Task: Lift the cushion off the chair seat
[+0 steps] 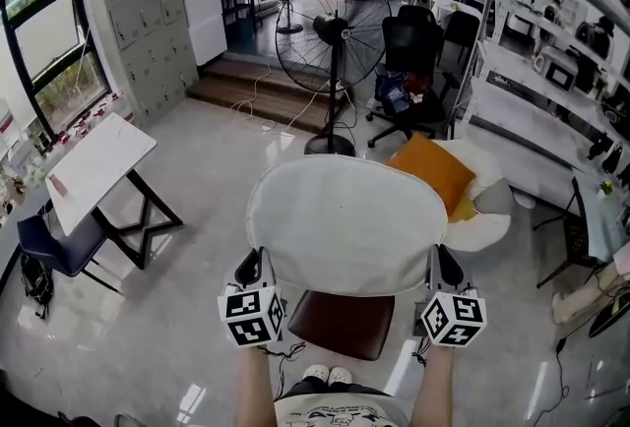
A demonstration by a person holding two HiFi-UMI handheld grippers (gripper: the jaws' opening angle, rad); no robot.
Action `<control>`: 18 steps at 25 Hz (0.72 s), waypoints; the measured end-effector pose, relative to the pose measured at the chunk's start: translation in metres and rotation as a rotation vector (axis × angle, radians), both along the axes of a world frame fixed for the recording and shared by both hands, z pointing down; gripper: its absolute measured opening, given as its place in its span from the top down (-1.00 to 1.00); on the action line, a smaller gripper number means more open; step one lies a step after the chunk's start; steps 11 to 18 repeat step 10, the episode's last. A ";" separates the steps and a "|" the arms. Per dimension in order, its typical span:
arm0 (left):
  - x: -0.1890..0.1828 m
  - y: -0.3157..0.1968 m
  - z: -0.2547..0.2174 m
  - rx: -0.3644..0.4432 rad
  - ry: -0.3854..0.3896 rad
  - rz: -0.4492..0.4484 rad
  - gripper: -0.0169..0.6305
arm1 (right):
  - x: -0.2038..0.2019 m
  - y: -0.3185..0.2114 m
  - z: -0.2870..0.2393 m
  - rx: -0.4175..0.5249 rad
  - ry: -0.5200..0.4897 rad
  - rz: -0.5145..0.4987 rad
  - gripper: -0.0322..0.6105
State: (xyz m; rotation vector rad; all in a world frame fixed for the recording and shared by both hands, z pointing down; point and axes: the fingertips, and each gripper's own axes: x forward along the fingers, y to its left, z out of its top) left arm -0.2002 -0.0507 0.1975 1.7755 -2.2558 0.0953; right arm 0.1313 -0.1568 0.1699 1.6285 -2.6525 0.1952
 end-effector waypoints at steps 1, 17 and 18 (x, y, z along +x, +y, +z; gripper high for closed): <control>-0.001 -0.001 -0.001 0.000 0.001 -0.001 0.82 | -0.001 -0.001 -0.001 0.001 0.003 -0.001 0.79; -0.006 -0.007 -0.002 0.001 -0.006 0.003 0.82 | -0.006 -0.008 0.001 -0.001 0.007 0.002 0.79; -0.006 -0.007 -0.002 0.001 -0.006 0.003 0.82 | -0.006 -0.008 0.001 -0.001 0.007 0.002 0.79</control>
